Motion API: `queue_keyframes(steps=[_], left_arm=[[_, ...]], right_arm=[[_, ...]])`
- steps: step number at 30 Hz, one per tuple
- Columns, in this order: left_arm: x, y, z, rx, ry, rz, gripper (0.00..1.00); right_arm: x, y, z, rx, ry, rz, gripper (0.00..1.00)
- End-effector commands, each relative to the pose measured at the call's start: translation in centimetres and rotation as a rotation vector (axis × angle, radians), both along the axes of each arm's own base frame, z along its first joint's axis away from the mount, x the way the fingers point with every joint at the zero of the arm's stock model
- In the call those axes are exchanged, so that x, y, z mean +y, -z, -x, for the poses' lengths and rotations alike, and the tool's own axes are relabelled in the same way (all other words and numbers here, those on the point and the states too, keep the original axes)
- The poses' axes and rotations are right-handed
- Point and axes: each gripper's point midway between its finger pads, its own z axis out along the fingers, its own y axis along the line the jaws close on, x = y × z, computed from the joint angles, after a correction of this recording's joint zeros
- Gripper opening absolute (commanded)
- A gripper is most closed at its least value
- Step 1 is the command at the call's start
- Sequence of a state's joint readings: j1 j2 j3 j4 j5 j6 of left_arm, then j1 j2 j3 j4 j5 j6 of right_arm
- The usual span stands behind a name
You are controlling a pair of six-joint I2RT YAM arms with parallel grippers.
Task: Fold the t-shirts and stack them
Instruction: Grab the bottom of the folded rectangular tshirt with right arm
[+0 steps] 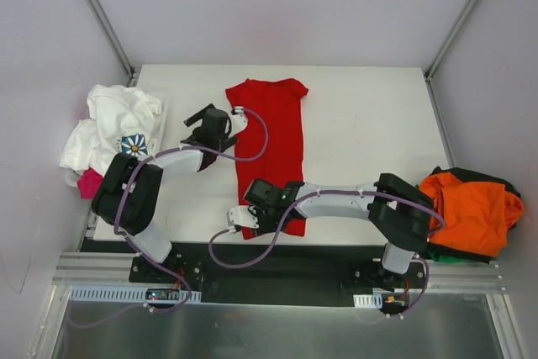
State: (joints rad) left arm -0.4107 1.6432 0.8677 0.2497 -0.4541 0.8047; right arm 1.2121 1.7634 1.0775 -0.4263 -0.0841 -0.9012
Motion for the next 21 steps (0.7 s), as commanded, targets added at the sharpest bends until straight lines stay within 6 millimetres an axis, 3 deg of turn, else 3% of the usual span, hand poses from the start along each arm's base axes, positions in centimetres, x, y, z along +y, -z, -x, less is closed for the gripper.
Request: queue_keyframes(steps=[1,3,6,13,21], left_arm=[[0.5,-2.1,-0.6,-0.055,-0.007,0.015,0.99],[0.7,-2.2,-0.7,-0.061,-0.012,0.019,0.99],[0.8,-2.4,-1.0,-0.067,-0.014,0.021,0.99],[1.6,-2.5,-1.4,-0.073,-0.036,0.023,0.99],[1.7,-1.8,-1.3,-0.061,-0.043,0.038,1.0]], right_arm=[[-1.0,2.1,1.3,0.063,-0.001,0.058,0.27],[-1.1,2.2,1.7,0.07,-0.002,0.067,0.21],[-1.3,2.3,2.4,0.082,-0.01,0.077,0.01],[-1.5,1.8,5.0,0.12,-0.068,0.104,0.01],[-1.2,-0.7,8.1,0.105,-0.161,0.106,0.01]])
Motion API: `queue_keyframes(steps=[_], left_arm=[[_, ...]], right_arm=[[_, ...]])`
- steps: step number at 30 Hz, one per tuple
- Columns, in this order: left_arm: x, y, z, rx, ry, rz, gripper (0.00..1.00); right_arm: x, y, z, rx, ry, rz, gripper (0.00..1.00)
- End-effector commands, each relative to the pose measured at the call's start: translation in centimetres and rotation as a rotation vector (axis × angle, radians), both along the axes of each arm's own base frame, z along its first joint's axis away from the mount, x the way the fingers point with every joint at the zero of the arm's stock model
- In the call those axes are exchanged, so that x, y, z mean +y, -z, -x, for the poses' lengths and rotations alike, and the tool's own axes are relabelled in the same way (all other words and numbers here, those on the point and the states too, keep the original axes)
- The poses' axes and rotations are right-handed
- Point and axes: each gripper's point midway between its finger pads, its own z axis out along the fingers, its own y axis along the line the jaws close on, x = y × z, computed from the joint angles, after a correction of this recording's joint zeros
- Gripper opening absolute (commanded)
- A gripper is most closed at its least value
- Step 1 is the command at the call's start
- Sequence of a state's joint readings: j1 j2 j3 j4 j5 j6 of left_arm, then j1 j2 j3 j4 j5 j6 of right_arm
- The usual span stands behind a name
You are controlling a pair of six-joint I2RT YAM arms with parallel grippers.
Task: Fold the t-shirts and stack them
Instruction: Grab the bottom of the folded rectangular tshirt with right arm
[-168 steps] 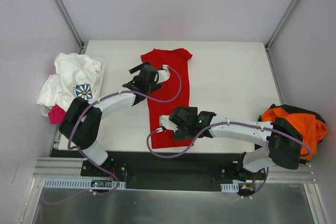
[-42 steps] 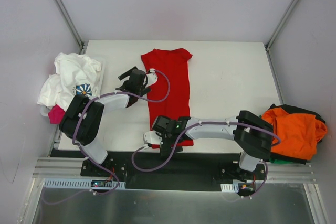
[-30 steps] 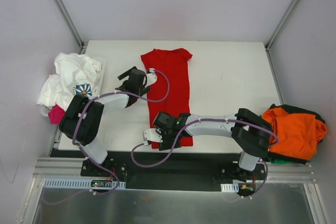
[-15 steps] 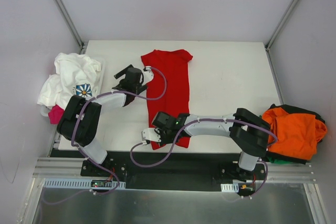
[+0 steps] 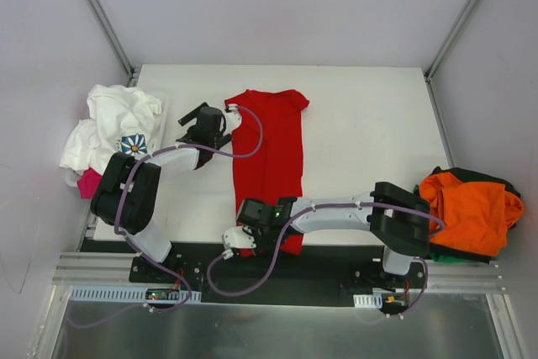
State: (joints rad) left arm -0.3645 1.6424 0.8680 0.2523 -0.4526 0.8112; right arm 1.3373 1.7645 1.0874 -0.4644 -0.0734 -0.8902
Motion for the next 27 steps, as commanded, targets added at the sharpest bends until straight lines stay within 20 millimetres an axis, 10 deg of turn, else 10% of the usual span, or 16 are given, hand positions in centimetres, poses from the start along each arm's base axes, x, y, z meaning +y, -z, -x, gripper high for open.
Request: queue_keyframes(steps=[1,13,27], left_arm=[[-0.2,-1.6,-0.9,-0.057,-0.005,0.041,0.99],[-0.5,-1.0,-0.7,-0.042,-0.009,0.069,0.99],[-0.3,-0.5,-0.2,-0.038,-0.016,0.079,0.99]], right_arm=[[-1.8,-1.0,3.9,0.085,-0.052,0.074,0.01],[1.2,-8.2,-3.3,-0.296,0.068,-0.042,0.01],[0.7,-11.5,-9.1,-0.455,0.178,-0.023,0.01]])
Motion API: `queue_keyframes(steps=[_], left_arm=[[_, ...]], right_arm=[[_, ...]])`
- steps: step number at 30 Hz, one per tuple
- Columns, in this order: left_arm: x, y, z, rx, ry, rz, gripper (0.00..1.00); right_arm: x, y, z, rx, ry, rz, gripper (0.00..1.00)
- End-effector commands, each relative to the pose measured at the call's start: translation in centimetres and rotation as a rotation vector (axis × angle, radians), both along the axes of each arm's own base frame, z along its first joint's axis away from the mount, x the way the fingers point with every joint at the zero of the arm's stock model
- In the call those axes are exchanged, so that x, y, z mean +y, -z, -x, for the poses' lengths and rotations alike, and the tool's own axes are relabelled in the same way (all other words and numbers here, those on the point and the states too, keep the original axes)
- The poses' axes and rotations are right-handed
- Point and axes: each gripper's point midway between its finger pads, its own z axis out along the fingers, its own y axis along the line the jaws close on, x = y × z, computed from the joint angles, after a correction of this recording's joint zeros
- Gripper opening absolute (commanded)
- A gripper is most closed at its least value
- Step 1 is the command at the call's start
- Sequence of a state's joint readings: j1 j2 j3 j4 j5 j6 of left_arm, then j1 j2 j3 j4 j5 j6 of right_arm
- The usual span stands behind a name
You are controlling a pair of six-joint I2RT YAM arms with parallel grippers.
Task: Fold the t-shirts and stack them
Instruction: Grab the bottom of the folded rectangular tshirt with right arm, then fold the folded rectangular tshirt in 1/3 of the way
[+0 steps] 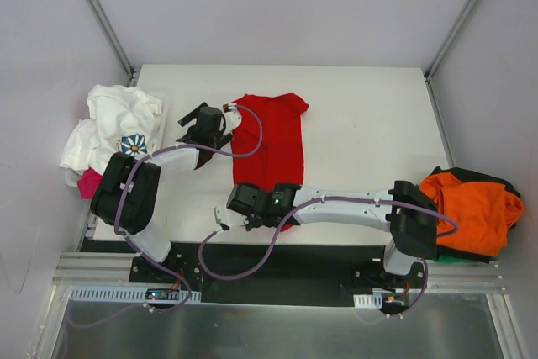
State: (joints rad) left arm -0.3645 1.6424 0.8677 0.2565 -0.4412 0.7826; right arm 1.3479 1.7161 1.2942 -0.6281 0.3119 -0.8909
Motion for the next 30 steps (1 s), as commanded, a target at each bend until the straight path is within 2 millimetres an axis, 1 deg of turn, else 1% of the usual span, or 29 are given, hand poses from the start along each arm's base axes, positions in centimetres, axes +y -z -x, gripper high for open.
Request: queue_keyframes(steps=[1,6,7,10,11,12,14,17,18,19,25,28,29,30], left_arm=[[0.0,-0.6,-0.1,-0.031,-0.01,0.045,0.99],[0.0,-0.6,-0.1,-0.039,-0.006,0.038,0.99],[0.0,-0.7,-0.2,-0.041,-0.003,0.037,0.99],[0.1,-0.8,-0.3,-0.047,-0.004,0.036,0.99],[0.1,-0.7,-0.3,-0.046,-0.005,0.034,0.99],[0.0,-0.8,-0.4,-0.05,-0.005,0.036,0.99],[0.0,-0.9,-0.5,-0.054,-0.005,0.037,0.99],[0.0,-1.0,-0.6,-0.058,-0.006,0.04,0.99],[0.0,-1.1,-0.6,-0.059,-0.005,0.038,0.99],[0.0,-1.1,-0.7,-0.06,-0.005,0.038,0.99],[0.1,-1.2,-0.8,-0.061,-0.004,0.027,0.99],[0.0,-1.2,-0.9,-0.058,-0.003,0.028,0.99],[0.0,-1.2,-0.9,-0.058,-0.003,0.028,0.99],[0.0,-1.1,-0.9,-0.055,-0.005,0.026,0.99]], right_arm=[[-0.3,-3.0,-3.1,-0.094,0.058,-0.014,0.01],[-0.6,-3.7,-5.5,-0.119,0.097,-0.009,0.01],[-0.8,-3.8,-6.2,-0.128,0.11,-0.003,0.01],[-0.8,-3.9,-7.5,-0.13,0.124,-0.001,0.01],[-0.9,-3.6,-7.9,-0.129,0.121,0.012,0.01],[-0.6,-3.7,-8.2,-0.124,0.123,0.005,0.01],[-0.7,-3.3,-8.9,-0.119,0.128,0.009,0.01],[-0.4,-2.3,-9.8,-0.112,0.129,0.015,0.0],[-0.3,-1.7,-9.9,-0.098,0.119,0.025,0.01],[-0.2,-1.5,-10.5,-0.098,0.126,0.017,0.01],[0.2,0.6,-11.9,-0.08,0.115,0.042,0.01],[0.4,1.1,-12.5,-0.075,0.116,0.046,0.01],[0.7,0.8,-12.7,-0.079,0.116,0.035,0.01],[0.7,0.9,-12.8,-0.079,0.115,0.038,0.01]])
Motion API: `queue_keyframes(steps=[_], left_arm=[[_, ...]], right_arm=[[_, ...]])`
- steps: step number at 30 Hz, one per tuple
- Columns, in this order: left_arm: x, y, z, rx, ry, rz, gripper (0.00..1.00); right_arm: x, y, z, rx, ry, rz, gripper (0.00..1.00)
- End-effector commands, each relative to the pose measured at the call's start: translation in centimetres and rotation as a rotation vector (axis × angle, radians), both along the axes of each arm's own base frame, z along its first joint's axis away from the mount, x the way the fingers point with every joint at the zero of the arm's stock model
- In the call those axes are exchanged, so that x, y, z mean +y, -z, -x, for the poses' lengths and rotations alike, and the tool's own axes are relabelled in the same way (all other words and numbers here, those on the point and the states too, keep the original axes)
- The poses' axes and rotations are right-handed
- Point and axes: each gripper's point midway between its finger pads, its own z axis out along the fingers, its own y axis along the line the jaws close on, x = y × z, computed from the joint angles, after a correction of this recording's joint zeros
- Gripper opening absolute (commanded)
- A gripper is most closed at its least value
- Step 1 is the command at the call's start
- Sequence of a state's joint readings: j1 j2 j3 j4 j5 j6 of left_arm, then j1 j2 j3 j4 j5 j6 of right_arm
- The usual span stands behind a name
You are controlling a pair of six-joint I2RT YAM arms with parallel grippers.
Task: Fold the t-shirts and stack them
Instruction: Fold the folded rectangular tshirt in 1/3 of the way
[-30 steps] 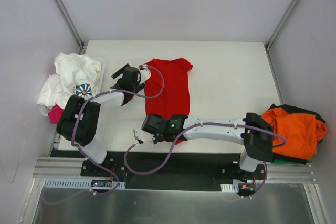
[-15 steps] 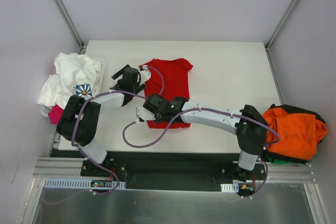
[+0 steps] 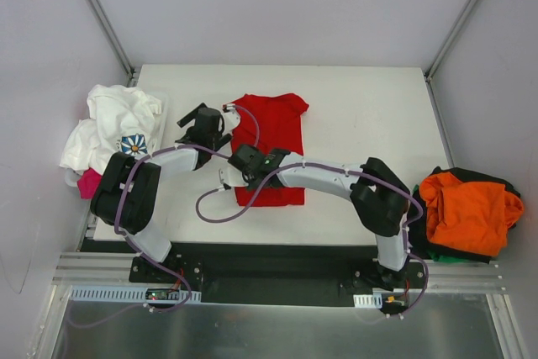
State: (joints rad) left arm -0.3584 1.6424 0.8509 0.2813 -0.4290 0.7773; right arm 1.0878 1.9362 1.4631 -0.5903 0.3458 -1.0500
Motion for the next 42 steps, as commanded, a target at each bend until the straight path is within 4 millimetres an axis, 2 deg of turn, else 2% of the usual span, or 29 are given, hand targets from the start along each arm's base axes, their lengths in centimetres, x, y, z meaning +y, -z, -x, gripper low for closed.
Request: queue_keyframes(steps=[1,11,23,25,26,30,32,33,39,42], left_arm=[[-0.1,-1.5,-1.0,-0.05,-0.006,0.011,0.99],[-0.1,-1.5,-1.1,-0.047,-0.005,0.009,0.99],[-0.2,-1.6,-1.3,-0.05,-0.003,0.006,0.99],[-0.1,-1.5,-1.3,-0.046,-0.003,0.002,0.99],[-0.2,-1.6,-1.3,-0.047,-0.001,0.003,0.99],[-0.1,-1.4,-1.3,-0.045,-0.003,0.007,0.99],[-0.2,-1.3,-1.2,-0.042,-0.002,0.007,0.99],[-0.1,-1.2,-1.2,-0.039,-0.002,0.006,0.99],[-0.1,-1.1,-1.2,-0.041,-0.004,0.01,0.99],[-0.2,-1.1,-1.2,-0.041,-0.003,0.012,0.99]], right_arm=[[1.8,-1.4,-1.5,-0.021,-0.022,-0.053,0.01],[2.6,-1.3,-3.6,-0.037,-0.023,-0.059,0.01],[3.3,0.5,-5.7,-0.04,-0.008,-0.052,0.01],[3.1,0.3,-6.3,-0.055,0.003,-0.055,0.03],[3.1,0.5,-6.4,-0.055,0.007,-0.052,0.05],[2.8,0.4,-7.4,-0.076,0.025,-0.06,0.29],[2.8,0.2,-7.8,-0.087,0.032,-0.059,0.37],[2.8,0.2,-7.9,-0.091,0.035,-0.06,0.46],[2.7,-0.7,-9.1,-0.129,0.054,-0.069,0.59],[2.7,-1.1,-9.8,-0.155,0.057,-0.06,0.6]])
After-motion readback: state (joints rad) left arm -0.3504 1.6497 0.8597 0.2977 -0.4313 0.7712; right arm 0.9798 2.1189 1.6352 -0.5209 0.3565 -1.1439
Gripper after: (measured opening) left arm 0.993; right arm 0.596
